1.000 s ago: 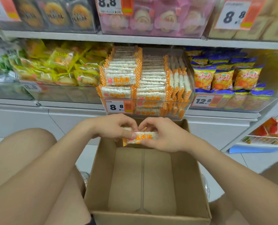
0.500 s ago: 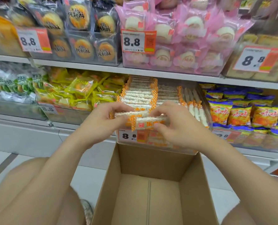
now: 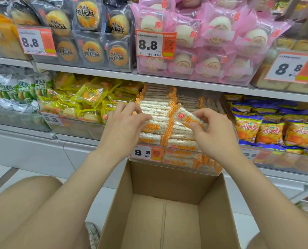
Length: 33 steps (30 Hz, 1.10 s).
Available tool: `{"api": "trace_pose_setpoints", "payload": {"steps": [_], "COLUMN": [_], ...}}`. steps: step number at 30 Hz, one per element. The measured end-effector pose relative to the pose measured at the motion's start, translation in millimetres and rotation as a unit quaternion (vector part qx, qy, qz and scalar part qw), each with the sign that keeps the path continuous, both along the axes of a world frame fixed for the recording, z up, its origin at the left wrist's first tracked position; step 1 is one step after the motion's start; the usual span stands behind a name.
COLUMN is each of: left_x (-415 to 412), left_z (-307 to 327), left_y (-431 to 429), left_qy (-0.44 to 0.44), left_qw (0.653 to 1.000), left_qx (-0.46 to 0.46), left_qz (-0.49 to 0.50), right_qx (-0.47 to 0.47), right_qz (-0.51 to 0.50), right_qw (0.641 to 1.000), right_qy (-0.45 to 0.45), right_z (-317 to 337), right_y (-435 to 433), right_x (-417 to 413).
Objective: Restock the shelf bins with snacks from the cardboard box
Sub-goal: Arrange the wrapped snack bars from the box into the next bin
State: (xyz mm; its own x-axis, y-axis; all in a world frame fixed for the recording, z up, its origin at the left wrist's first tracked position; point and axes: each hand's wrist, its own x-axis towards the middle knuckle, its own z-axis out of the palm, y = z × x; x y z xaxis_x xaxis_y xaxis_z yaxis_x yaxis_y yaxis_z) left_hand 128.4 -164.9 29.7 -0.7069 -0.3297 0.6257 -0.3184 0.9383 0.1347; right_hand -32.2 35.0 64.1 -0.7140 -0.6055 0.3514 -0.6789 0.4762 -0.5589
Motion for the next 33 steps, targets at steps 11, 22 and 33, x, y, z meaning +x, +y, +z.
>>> {"api": "trace_pose_setpoints", "payload": {"steps": [11,22,33], "left_x": [-9.1,-15.7,-7.7], "left_z": [-37.2,-45.5,-31.6], "left_y": [27.6,16.0,23.0], "left_qy": [-0.061,-0.077,-0.010], "left_qw": [0.997,0.996,0.999], "left_qx": [-0.044,-0.009,0.027], "left_qz": [0.030,0.052,0.013], "right_qx": [0.170,0.197,0.133], "right_qz": [-0.021,0.043,-0.019], "right_qw": [0.975,0.969,0.980], "right_qy": [0.142,0.145,0.148], "right_z": [-8.1,-14.5,-14.0], "right_y": [1.9,-14.3,-11.9], "right_x": [-14.9,-26.8,-22.1]}}
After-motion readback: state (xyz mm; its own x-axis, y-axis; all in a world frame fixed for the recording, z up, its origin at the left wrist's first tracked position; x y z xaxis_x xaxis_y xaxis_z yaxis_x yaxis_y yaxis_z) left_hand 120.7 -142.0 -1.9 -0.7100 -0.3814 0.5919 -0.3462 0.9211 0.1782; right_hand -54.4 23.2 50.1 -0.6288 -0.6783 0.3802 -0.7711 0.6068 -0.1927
